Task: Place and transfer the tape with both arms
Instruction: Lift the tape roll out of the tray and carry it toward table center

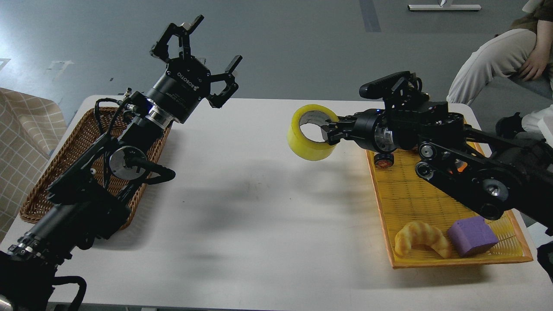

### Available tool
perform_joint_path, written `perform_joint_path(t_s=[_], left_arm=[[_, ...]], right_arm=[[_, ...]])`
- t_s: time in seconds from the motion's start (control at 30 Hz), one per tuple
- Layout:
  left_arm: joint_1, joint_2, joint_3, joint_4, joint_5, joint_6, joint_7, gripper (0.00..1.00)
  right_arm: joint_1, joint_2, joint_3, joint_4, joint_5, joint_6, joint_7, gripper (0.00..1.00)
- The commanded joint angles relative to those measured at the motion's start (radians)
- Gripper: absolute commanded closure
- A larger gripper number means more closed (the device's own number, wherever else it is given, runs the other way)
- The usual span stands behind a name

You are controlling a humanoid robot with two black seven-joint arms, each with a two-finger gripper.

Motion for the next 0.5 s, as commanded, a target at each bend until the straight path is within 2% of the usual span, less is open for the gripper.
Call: perform_joint_path(t_s=[0.0, 0.3, 0.47], left_arm=[[-0.004, -0.001, 0.000, -0.001, 0.000, 0.000, 0.000, 0.02], [0.002, -0.001, 0.000, -0.024, 0.000, 0.000, 0.000, 0.02], [0.007, -0.004, 0.000, -0.036, 0.000, 0.000, 0.000, 0.02]], right_arm=[[0.024, 0.088, -0.016, -0.078, 0.002, 0.000, 0.000, 1.00], [0.041, 0.264, -0.080, -0.210, 0.001, 0.000, 0.000, 1.00], [0.032, 0.301, -0.082, -0.289, -0.004, 0.000, -0.002, 1.00]])
